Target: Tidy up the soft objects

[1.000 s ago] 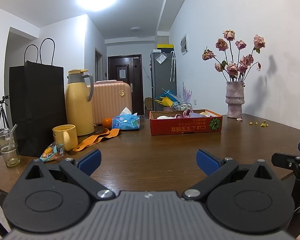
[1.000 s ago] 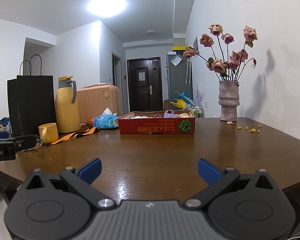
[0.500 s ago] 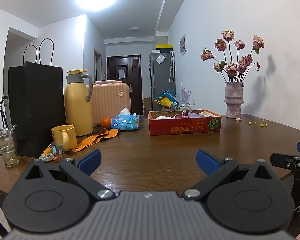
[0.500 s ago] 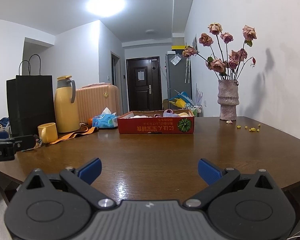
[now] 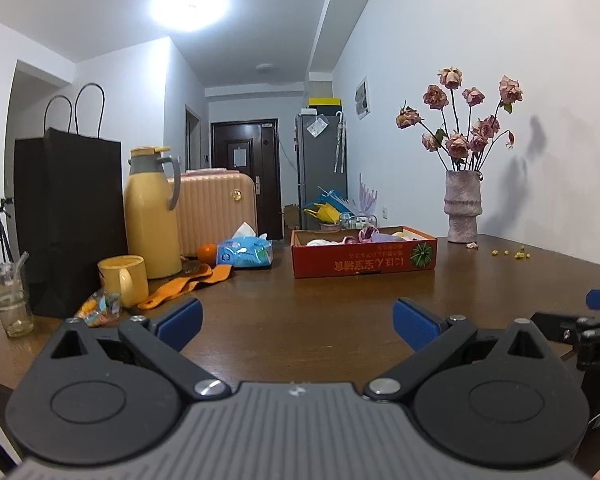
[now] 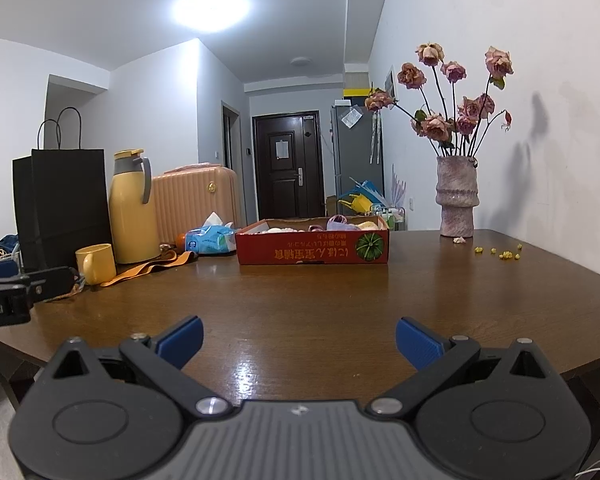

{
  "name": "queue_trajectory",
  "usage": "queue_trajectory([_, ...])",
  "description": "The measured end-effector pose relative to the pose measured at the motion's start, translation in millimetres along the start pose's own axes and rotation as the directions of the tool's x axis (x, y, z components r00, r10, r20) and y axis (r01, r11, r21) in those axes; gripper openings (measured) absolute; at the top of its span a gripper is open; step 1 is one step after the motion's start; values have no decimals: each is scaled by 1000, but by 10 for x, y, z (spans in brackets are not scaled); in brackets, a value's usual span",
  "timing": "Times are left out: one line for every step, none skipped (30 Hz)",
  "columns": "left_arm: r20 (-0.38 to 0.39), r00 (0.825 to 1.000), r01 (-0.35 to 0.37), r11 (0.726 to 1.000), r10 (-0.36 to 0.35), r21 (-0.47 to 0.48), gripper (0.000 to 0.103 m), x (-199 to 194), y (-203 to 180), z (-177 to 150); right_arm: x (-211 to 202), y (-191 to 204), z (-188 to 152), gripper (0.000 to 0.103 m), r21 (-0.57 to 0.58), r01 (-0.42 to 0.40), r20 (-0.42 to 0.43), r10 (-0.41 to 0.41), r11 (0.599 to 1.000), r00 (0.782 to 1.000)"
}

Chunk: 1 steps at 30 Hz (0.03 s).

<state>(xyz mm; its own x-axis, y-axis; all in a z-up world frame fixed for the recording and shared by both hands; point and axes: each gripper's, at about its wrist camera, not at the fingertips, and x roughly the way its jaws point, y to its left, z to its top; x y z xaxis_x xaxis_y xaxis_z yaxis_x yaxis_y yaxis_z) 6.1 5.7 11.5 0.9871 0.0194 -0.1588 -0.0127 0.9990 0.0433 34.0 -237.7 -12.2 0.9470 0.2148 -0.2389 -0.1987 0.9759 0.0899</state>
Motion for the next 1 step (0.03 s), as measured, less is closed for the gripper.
queue_trajectory([-7,1000,7,1000,-7,-9,103,23,5,-10,10,3,-14,103,-1,-3,0,3,1000,1000])
